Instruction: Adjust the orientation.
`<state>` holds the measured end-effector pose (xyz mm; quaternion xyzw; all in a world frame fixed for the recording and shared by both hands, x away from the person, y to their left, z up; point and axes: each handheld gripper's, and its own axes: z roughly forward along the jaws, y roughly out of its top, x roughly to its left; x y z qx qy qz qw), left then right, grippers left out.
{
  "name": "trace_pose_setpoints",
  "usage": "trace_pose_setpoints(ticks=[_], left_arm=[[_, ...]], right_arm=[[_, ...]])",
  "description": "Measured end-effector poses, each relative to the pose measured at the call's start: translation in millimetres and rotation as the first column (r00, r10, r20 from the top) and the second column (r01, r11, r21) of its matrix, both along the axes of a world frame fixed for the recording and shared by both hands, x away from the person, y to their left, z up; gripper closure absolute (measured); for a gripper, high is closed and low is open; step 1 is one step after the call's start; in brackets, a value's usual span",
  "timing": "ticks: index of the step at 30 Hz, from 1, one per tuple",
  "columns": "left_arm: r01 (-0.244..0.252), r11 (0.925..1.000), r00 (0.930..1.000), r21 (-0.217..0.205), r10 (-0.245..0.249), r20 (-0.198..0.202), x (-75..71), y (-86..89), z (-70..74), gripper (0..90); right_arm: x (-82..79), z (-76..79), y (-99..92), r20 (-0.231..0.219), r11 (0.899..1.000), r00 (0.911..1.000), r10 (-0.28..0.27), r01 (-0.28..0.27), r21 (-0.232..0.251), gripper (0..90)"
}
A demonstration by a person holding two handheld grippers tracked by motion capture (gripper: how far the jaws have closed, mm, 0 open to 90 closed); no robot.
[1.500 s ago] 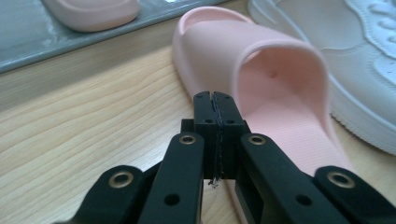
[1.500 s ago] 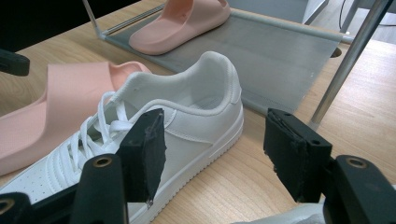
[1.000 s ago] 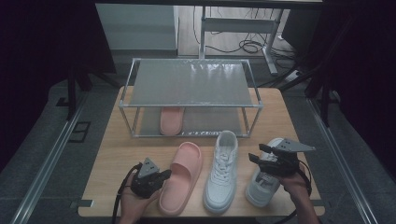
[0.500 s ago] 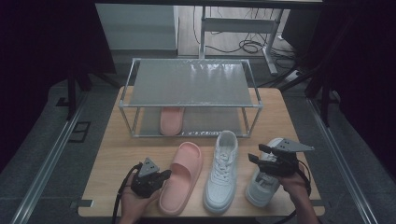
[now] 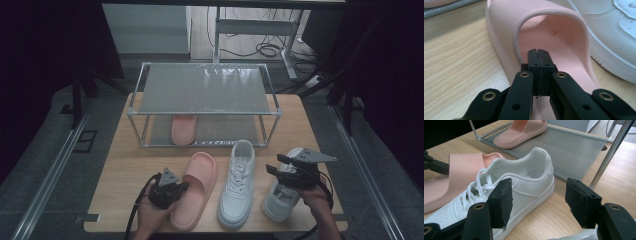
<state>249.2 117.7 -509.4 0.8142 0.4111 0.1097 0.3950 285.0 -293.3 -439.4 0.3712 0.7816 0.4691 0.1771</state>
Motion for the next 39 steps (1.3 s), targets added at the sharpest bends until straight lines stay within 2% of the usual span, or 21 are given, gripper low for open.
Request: trace_pose_setpoints(ticks=[6,16,21,26,30,34,39], left_arm=[[-0.016,0.9998,0.9999,0.013,0.017,-0.003,5.4,1.8,-1.1,89.9],[-0.043,0.999,0.9988,0.008,0.043,-0.025,17.6,9.6,-4.3,89.8],[-0.054,0.9985,0.9979,-0.007,0.054,-0.035,24.4,14.0,-5.1,89.8],[-0.063,0.998,0.9974,0.001,0.063,-0.035,30.6,15.4,-4.6,89.6],[-0.057,0.9984,0.9978,0.002,0.057,-0.034,30.4,15.8,-4.3,88.5],[-0.046,0.9988,0.9986,-0.016,0.046,-0.028,23.2,20.7,1.3,86.3],[-0.002,0.9992,0.9992,-0.039,0.0,-0.041,11.8,28.6,7.7,81.3]], right_arm=[[0.1,0.2,-0.9,0.0,1.0,1.0,-0.001,0.001,0.002,39.1],[0.2,-0.2,-0.6,0.001,1.0,1.0,-0.002,0.002,0.003,39.1],[0.6,-0.6,-0.8,-0.003,1.0,1.0,-0.003,0.003,-0.001,39.1],[0.6,-0.9,-0.2,-0.004,1.0,1.0,-0.001,0.001,-0.002,39.1],[1.2,-1.3,-1.3,-0.004,1.0,1.0,-0.004,0.004,-0.002,39.1],[0.3,-0.4,-1.5,-0.001,1.0,1.0,-0.005,0.005,0.003,39.1],[0.0,0.8,-2.5,0.003,1.0,1.0,-0.004,0.004,0.003,39.1]])
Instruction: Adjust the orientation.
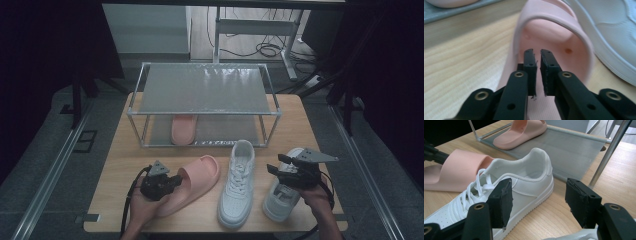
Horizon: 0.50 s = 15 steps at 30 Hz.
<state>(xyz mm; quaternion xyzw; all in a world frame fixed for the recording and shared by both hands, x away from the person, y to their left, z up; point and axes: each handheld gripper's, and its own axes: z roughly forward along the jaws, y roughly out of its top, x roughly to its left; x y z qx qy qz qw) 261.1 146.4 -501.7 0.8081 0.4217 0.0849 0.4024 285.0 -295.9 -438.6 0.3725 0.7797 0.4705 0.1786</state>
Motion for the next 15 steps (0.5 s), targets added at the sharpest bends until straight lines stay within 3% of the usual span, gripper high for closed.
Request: trace_pose_setpoints(ticks=[6,9,15], left_arm=[[0.03,0.9995,0.9995,0.0,-0.03,-0.006,-15.2,7.7,4.1,64.8],[0.047,0.9987,0.9984,-0.016,-0.048,-0.03,-19.0,9.8,6.2,55.7],[0.082,0.9966,0.9959,-0.009,-0.082,-0.038,-22.3,0.8,9.0,48.2]], right_arm=[[0.9,-1.4,-0.2,-0.003,1.0,1.0,-0.001,0.001,-0.001,39.1],[0.8,-1.3,-0.2,-0.002,1.0,1.0,-0.002,0.002,-0.001,39.1],[1.1,-1.7,-0.4,-0.006,1.0,1.0,-0.002,0.002,-0.003,39.1]])
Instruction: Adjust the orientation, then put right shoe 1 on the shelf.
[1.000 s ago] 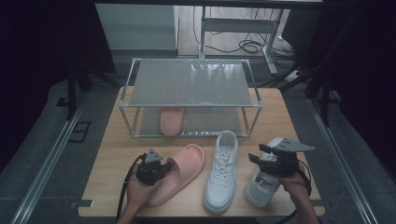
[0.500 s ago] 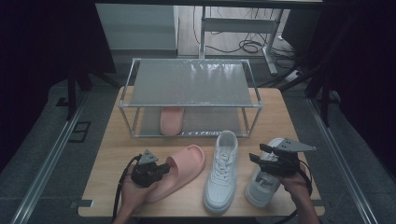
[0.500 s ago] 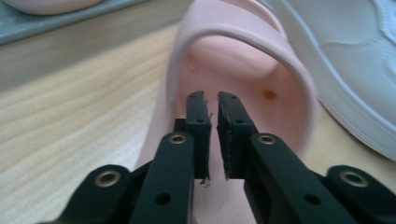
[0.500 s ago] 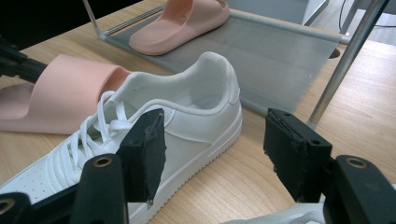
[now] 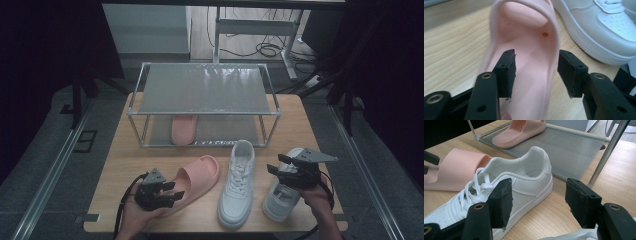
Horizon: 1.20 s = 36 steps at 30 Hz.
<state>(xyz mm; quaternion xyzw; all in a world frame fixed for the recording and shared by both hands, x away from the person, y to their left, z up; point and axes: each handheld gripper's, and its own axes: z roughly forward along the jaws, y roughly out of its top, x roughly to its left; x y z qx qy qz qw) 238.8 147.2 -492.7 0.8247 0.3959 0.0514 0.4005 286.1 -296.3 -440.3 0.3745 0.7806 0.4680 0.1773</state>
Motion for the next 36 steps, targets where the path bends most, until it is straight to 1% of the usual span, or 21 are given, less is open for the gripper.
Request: trace_pose_setpoints(ticks=[2,9,13,18,22,25,28,33,36], left_arm=[[0.01,0.9999,0.9999,0.003,-0.01,-0.004,-0.5,-2.5,-0.5,47.2],[0.018,0.9998,0.9997,0.003,-0.018,-0.015,0.0,-4.9,-2.8,45.6],[0.023,0.9997,0.9996,-0.008,-0.023,-0.017,0.1,-7.9,-4.1,45.1],[0.035,0.9993,0.9992,-0.011,-0.035,-0.019,2.8,-16.6,-7.5,44.8],[0.037,0.9993,0.9992,0.006,-0.037,-0.017,5.8,-26.0,-10.9,45.1],[0.038,0.9993,0.9992,0.005,-0.038,-0.015,8.9,-31.9,-13.3,46.3],[0.048,0.9988,0.9987,0.014,-0.048,-0.019,13.2,-39.7,-16.5,47.7],[0.059,0.9981,0.9981,0.02,-0.059,-0.016,18.2,-49.7,-18.0,50.6],[0.05,0.9983,0.9987,0.031,-0.05,-0.008,20.5,-52.8,-19.5,56.5]], right_arm=[[-0.1,0.0,-0.1,0.0,1.0,1.0,0.0,0.0,0.001,39.1],[0.1,0.0,-0.5,-0.002,1.0,1.0,0.0,0.0,0.001,39.1],[0.6,-0.9,0.4,-0.002,1.0,1.0,0.001,-0.001,-0.002,39.0],[1.2,-0.8,3.0,-0.002,1.0,1.0,0.008,-0.008,-0.007,39.0],[1.5,-2.2,2.6,-0.006,1.0,1.0,0.006,-0.006,-0.009,39.0],[1.1,-1.8,2.4,-0.002,1.0,1.0,0.004,-0.004,-0.005,39.0],[0.9,-1.1,2.2,-0.003,1.0,1.0,0.006,-0.006,-0.008,39.1],[0.8,-1.1,2.4,-0.002,1.0,1.0,0.006,-0.007,-0.008,39.0],[1.0,-1.2,2.0,-0.002,1.0,1.0,0.004,-0.004,-0.006,39.0]])
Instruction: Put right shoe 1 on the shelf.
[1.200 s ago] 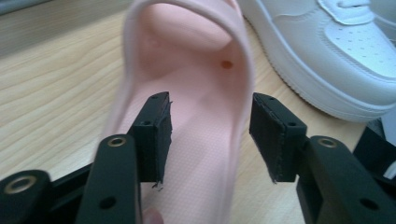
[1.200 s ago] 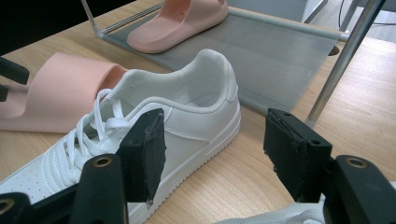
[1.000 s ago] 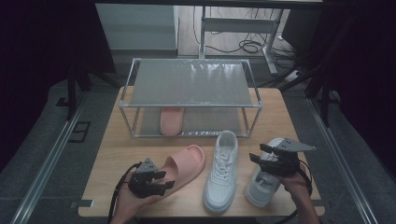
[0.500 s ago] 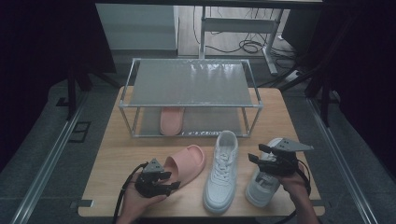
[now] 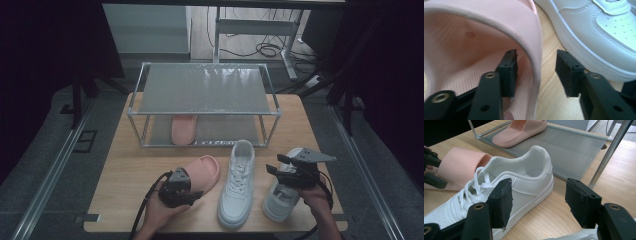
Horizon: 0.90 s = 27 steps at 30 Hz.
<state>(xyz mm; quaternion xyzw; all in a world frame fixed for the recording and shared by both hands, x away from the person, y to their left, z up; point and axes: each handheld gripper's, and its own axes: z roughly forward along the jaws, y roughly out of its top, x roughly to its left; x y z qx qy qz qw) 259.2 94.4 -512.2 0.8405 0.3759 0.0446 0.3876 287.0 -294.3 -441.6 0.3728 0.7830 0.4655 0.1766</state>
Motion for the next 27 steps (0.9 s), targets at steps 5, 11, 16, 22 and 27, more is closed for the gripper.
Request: trace_pose_setpoints(ticks=[5,11,16,22,27], left_arm=[[-0.003,0.9999,0.9998,0.01,0.003,0.018,-0.9,-1.3,-1.4,67.9],[-0.006,0.9999,0.9995,0.012,0.006,0.032,-0.9,-0.6,-1.3,75.0],[0.001,0.9998,0.9996,0.019,-0.001,0.029,-2.0,-1.7,-2.6,76.1],[0.003,0.9999,0.9996,0.013,-0.003,0.029,-2.0,-1.7,-3.1,79.7],[0.001,1.0,0.9996,0.008,-0.001,0.028,-1.9,-1.5,-3.0,80.9]], right_arm=[[-0.8,1.2,-0.3,0.006,1.0,1.0,0.003,-0.003,0.0,39.0],[0.3,-0.6,0.9,0.001,1.0,1.0,0.003,-0.003,-0.004,39.0],[-0.2,-0.3,1.0,0.002,1.0,1.0,0.003,-0.003,-0.001,39.0],[-0.5,0.1,1.0,0.003,1.0,1.0,0.003,-0.003,0.001,39.0],[-0.3,-0.2,1.4,0.002,1.0,1.0,0.004,-0.004,-0.002,39.0]])
